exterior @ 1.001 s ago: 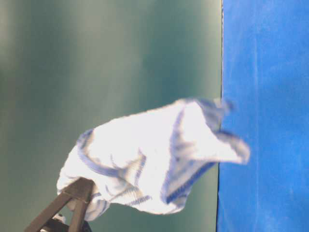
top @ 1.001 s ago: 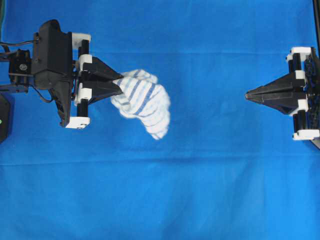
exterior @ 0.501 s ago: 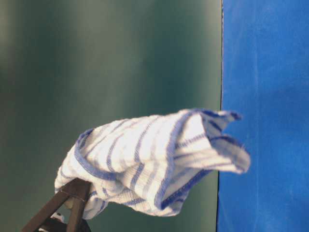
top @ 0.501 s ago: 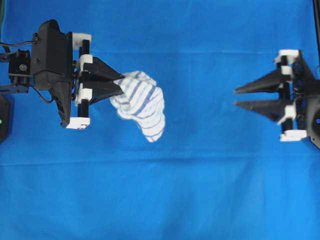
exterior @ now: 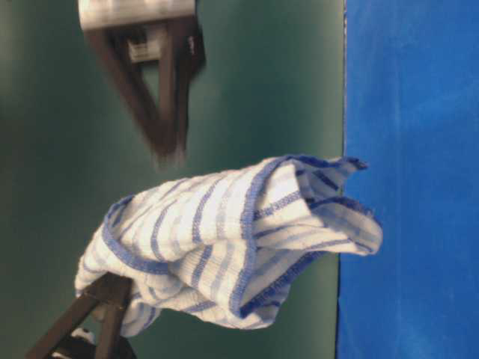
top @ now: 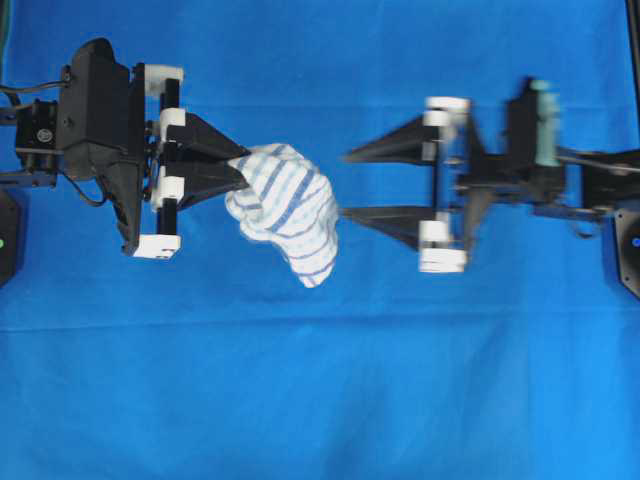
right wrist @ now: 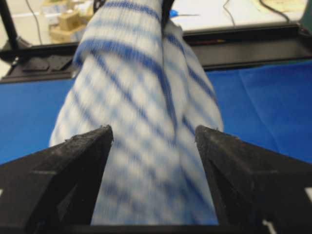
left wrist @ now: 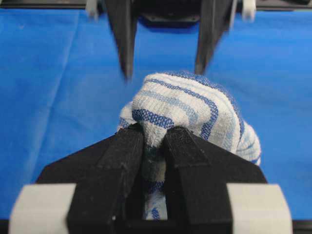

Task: Hand over the towel.
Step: 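Move the open right gripper toward the towel held by the left gripper, then close the right gripper on the towel next to the left gripper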

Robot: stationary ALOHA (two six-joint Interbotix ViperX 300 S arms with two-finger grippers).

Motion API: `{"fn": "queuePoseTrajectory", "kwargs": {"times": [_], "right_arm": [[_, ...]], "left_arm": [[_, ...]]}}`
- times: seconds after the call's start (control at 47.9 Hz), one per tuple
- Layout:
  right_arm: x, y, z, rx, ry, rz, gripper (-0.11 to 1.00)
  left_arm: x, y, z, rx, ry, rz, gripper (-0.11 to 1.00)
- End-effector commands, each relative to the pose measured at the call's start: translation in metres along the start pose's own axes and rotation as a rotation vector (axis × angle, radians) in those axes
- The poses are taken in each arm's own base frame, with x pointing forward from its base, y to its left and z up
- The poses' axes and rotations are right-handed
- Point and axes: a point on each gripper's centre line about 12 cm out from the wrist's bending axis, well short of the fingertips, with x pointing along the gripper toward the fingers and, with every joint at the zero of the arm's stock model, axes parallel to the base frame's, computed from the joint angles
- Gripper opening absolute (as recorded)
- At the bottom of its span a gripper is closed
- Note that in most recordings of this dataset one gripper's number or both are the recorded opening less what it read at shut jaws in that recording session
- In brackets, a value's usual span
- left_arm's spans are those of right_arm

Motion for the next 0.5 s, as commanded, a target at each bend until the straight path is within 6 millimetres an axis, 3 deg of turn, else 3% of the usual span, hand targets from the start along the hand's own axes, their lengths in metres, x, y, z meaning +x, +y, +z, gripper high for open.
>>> {"fn": "queuePoseTrajectory", "kwargs": {"times": [0.0, 0.188, 0.48], "right_arm": [[0.022, 0.002, 0.013, 0.008, -0.037, 0.004, 0.72], [0.053, 0.004, 0.016, 0.011, -0.022, 0.007, 0.72], [0.067, 0.007, 0.017, 0.009, -0.019, 0.013, 0.71]], "left_arm": [[-0.001, 0.0, 0.013, 0.003, -0.043, 0.0, 0.05], [-0.001, 0.0, 0.012, 0.003, -0.04, 0.0, 0.05], [-0.001, 0.0, 0.011, 0.003, -0.038, 0.0, 0.05]]}}
